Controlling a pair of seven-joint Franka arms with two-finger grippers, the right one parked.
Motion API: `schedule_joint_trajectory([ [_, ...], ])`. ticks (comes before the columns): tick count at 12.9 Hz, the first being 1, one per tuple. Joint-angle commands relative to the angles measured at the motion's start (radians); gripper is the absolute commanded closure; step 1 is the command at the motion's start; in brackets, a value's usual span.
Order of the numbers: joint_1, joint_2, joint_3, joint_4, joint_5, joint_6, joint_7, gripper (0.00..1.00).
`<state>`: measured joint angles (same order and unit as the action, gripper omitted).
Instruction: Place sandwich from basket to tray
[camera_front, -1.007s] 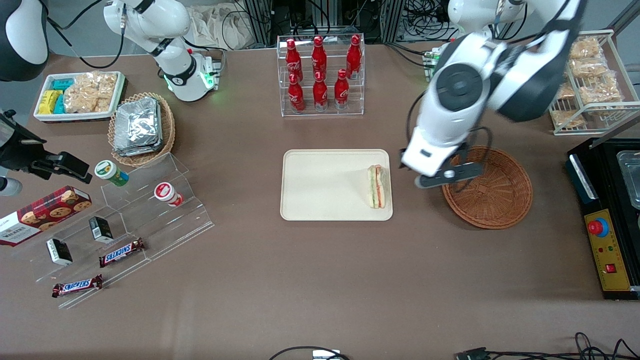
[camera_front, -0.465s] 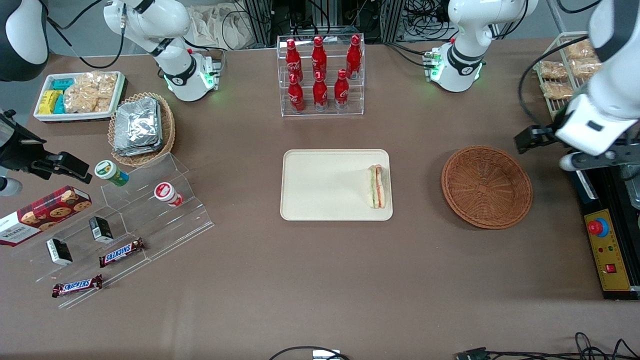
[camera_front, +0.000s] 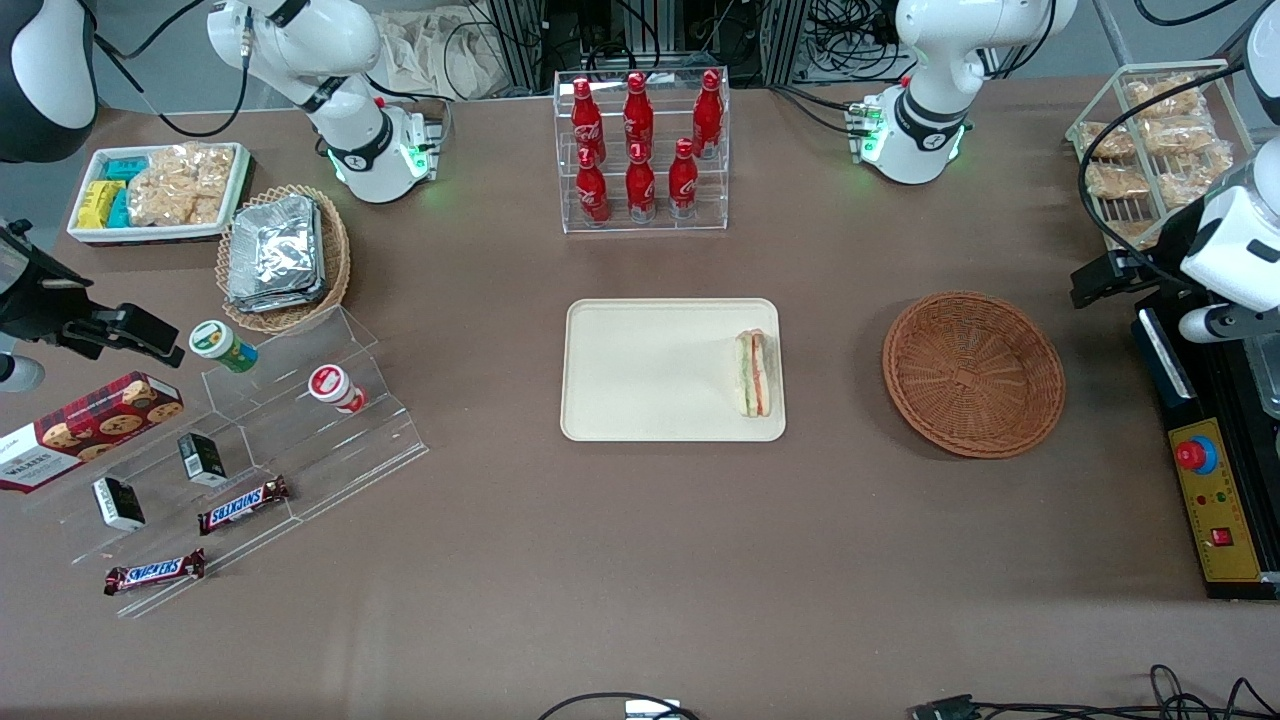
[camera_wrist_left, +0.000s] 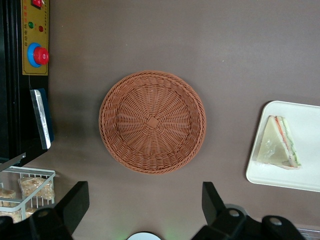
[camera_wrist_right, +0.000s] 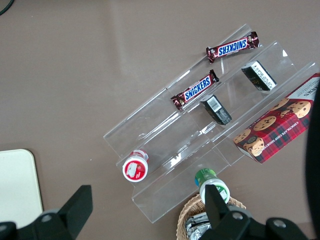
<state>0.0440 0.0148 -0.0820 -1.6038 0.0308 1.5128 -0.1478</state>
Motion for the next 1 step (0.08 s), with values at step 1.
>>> schedule_joint_trajectory([
  [1, -0.015, -0.007, 0.015, 0.008, -0.015, 0.0, 0.008, 0.0],
])
